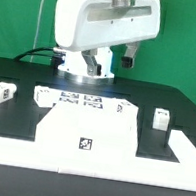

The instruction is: Assemble one leg

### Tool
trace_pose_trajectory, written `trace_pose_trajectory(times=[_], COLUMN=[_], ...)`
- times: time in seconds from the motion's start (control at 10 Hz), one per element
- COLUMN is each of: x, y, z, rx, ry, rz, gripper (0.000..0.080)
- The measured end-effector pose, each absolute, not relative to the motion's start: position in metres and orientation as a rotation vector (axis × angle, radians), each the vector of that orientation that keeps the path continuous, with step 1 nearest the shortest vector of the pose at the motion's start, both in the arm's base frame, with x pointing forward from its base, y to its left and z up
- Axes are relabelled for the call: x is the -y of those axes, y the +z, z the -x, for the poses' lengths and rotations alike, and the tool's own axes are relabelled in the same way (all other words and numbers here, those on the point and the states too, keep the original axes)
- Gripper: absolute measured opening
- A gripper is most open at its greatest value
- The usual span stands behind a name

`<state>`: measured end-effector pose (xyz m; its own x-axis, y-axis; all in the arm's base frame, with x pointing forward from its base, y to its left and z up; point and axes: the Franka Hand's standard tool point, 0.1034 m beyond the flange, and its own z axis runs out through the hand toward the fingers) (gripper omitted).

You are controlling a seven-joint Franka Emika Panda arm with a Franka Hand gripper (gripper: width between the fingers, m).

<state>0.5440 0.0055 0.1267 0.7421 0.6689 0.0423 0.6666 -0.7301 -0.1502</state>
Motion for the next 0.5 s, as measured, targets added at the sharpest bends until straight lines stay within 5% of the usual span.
trace_pose_trajectory(times=[0.5], x=[-0.0054], y=[0.1257], z=[-0.5438], rx=[1.075], ry=[0.023], rz=[2.785], gripper=[0.0649])
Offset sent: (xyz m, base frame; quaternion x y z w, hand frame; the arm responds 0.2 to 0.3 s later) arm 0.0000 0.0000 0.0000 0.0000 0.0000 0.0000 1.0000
